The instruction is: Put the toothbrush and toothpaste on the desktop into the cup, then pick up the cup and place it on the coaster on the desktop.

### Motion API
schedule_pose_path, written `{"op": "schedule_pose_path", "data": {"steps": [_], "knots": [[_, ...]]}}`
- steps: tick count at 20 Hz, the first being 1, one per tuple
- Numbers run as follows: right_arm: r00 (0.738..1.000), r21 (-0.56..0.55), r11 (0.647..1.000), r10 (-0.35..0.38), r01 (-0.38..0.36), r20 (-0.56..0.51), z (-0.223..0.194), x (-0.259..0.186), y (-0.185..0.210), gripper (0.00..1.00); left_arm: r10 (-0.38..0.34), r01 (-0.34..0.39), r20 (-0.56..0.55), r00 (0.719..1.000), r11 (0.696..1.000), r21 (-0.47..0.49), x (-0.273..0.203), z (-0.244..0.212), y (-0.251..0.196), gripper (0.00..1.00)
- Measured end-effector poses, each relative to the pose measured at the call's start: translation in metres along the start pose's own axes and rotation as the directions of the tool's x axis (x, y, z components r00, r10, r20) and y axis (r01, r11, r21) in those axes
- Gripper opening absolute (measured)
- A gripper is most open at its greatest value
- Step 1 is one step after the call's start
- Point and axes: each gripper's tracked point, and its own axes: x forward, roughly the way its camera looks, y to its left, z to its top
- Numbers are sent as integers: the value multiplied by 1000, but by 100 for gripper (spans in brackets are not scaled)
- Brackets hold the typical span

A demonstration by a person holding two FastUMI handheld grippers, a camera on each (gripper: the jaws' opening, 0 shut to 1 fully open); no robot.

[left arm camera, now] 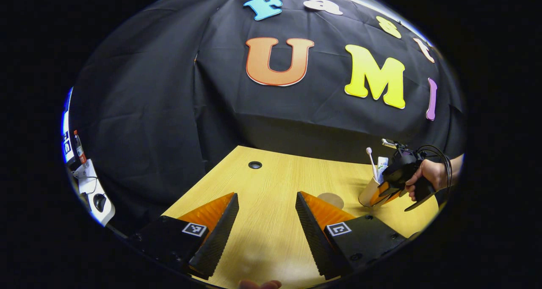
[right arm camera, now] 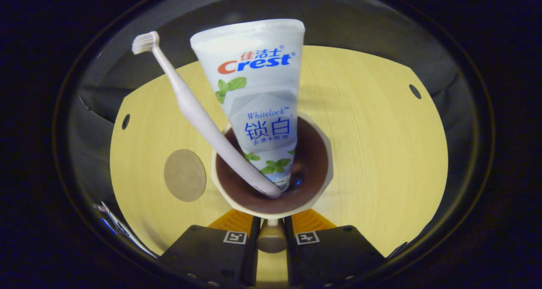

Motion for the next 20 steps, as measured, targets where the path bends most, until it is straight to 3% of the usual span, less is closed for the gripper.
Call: {"op": "schedule_pose_path", "data": {"steps": [7, 11, 16, 20], "knots": [[998, -36, 999, 5, -3, 57, -3, -13, 6, 26, -3, 3, 3, 1000, 1000, -12, -1, 0, 1, 87], [996, -92, 995, 43, -36, 75, -4, -15, -1, 26, 2, -2, 8, 1000, 1000, -20, -2, 0, 2, 87], [994, -162, 984, 87, -75, 62, -11, -39, -8, 26, 38, -38, 34, 999, 999, -19, -11, 1, 21, 87], [996, -212, 976, 67, -53, 59, -11, -49, -17, 23, 68, -67, 30, 997, 997, -33, -16, 3, 36, 87]]}}
